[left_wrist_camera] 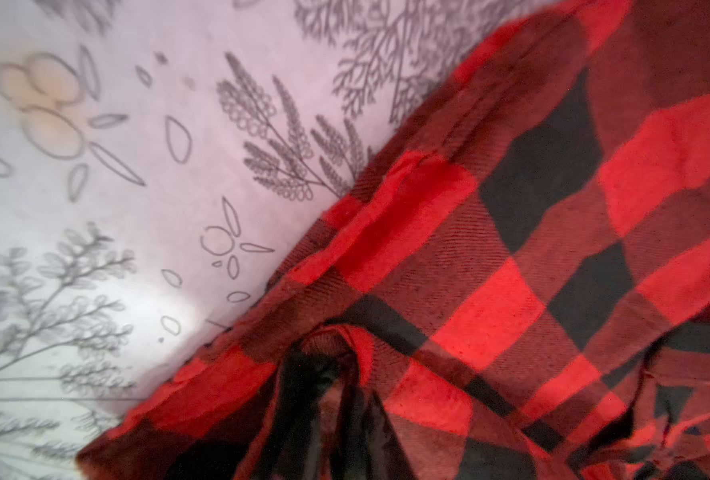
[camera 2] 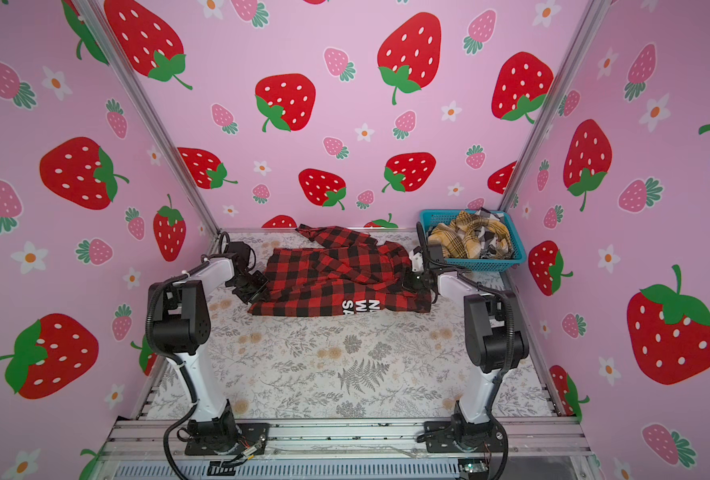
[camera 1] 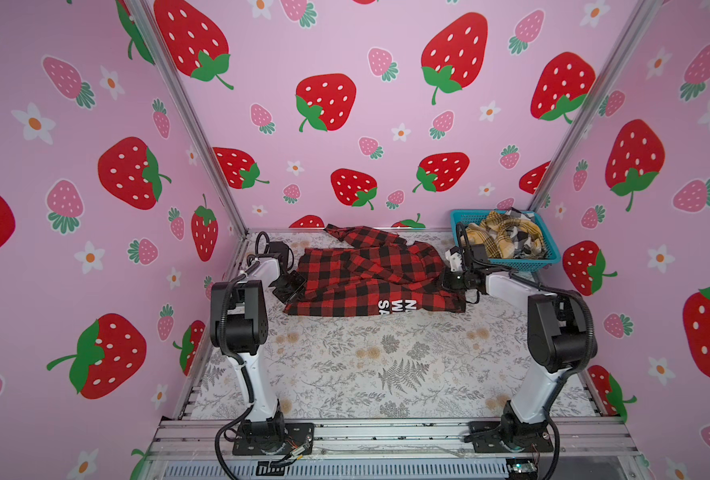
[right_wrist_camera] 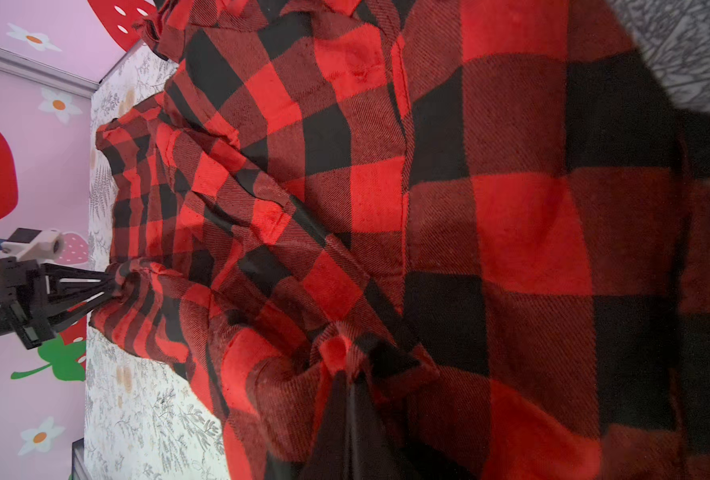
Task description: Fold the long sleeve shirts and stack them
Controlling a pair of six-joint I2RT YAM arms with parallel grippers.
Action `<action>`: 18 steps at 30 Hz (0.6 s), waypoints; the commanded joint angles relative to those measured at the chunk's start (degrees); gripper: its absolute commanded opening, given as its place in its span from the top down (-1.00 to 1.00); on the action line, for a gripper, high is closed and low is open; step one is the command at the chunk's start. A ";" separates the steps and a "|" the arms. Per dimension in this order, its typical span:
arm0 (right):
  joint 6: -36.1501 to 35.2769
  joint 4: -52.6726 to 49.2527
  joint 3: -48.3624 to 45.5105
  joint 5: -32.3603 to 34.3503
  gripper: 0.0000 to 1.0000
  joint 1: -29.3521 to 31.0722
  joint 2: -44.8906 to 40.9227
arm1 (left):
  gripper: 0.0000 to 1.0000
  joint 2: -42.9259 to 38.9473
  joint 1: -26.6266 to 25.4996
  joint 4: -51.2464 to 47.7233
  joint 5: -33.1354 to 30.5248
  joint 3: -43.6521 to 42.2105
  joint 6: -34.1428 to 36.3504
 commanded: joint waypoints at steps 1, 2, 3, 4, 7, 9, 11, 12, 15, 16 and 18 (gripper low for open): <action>-0.38 -0.39 -0.30 1.02 1.00 0.11 -0.08 | 0.42 -3.19 0.26 -1.68 -2.25 -1.36 0.52; -0.41 -0.73 -0.22 1.39 1.00 0.20 -0.24 | 0.40 -3.55 0.20 -1.72 -2.25 -1.55 0.72; -0.49 -0.95 -0.06 1.65 0.99 0.28 -0.31 | 0.36 -3.75 0.34 -1.79 -2.21 -1.55 0.74; -0.55 -1.43 0.24 1.99 0.87 0.38 -0.11 | 0.22 -3.71 0.35 -2.24 -2.55 -1.43 0.76; -1.59 -4.63 2.24 4.30 0.29 0.90 0.80 | -0.22 -3.48 0.23 -4.93 -2.86 0.09 1.29; -2.87 -7.49 3.40 7.34 0.12 1.55 0.26 | -0.26 -5.76 0.10 -5.25 -3.11 -0.75 1.05; -4.11 -9.65 4.19 12.35 0.02 2.55 -2.00 | -0.21 -9.91 -0.63 -5.00 -4.12 -2.85 0.24; -4.73 -12.11 4.65 14.76 -0.01 3.03 -3.06 | -0.20 -11.61 -1.34 -4.96 -4.18 -3.69 -0.04; -5.61 -15.45 4.63 20.45 -0.18 3.89 -6.42 | -0.08 -14.61 -4.09 -4.96 -5.33 -6.22 -0.35; -5.78 -16.21 4.23 21.27 -0.20 3.98 -7.28 | 0.02 -14.97 -4.78 -4.49 -4.90 -7.32 -0.63; -6.04 -16.80 2.91 21.44 -0.24 4.40 -8.69 | 0.10 -15.37 -5.18 -2.48 -1.67 -10.05 -1.83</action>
